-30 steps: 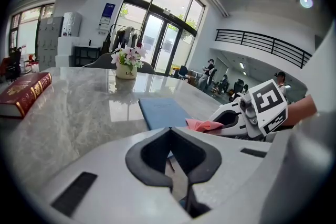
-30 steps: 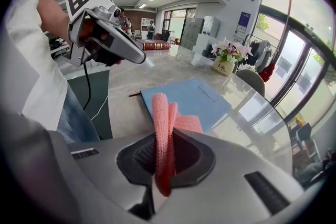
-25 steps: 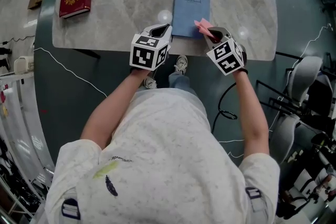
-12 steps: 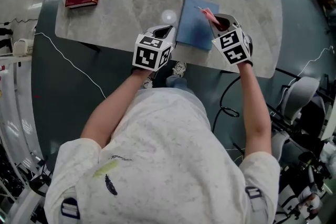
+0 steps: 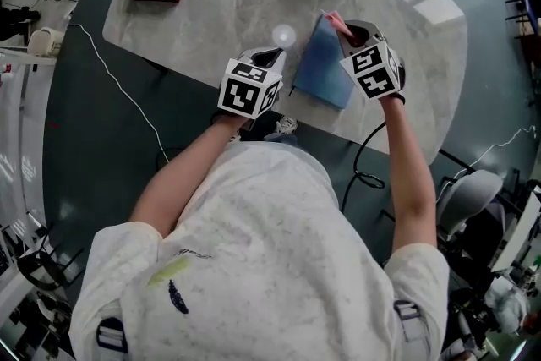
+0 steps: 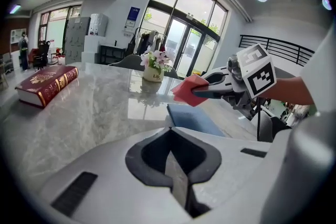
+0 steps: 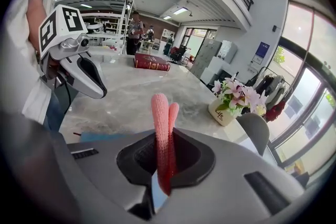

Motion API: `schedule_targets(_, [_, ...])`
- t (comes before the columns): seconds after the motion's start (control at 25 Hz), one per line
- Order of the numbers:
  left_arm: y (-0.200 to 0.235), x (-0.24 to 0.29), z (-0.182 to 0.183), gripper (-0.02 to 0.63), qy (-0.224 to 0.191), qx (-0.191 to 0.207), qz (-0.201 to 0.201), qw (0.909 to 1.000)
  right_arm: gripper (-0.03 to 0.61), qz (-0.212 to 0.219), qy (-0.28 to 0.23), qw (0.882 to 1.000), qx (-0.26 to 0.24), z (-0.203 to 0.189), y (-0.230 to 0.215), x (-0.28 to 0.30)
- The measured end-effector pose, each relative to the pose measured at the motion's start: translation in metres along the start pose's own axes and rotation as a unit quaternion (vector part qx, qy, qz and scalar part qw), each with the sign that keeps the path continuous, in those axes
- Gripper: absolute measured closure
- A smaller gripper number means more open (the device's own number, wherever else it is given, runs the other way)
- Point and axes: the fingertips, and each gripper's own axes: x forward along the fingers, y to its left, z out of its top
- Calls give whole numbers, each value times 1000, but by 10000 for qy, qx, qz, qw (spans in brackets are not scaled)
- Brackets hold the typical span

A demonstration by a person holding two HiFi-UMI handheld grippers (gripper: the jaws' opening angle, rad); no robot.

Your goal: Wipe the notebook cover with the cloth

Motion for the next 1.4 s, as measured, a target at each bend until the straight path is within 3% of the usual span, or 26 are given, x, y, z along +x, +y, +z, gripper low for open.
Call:
schedule_targets(0.32, [21,-1,-2,607,60,-211,261,9994,563,328,135,9985,-424,9,-1,48])
schedule_targets(0.56, [34,-5,0,607,37,-315,436,9985,563,504,428,9920,-1078,1,16,74])
schedule_targets(0.84, [31,-5,-1,607,60,-263,419,9988,563,730,555,9917,-907,-10,34,79])
schedule_targets(1.4, [17,-11,-9,607,67,-178,226,9996,563,762,584,9938,-557,-19,63,64])
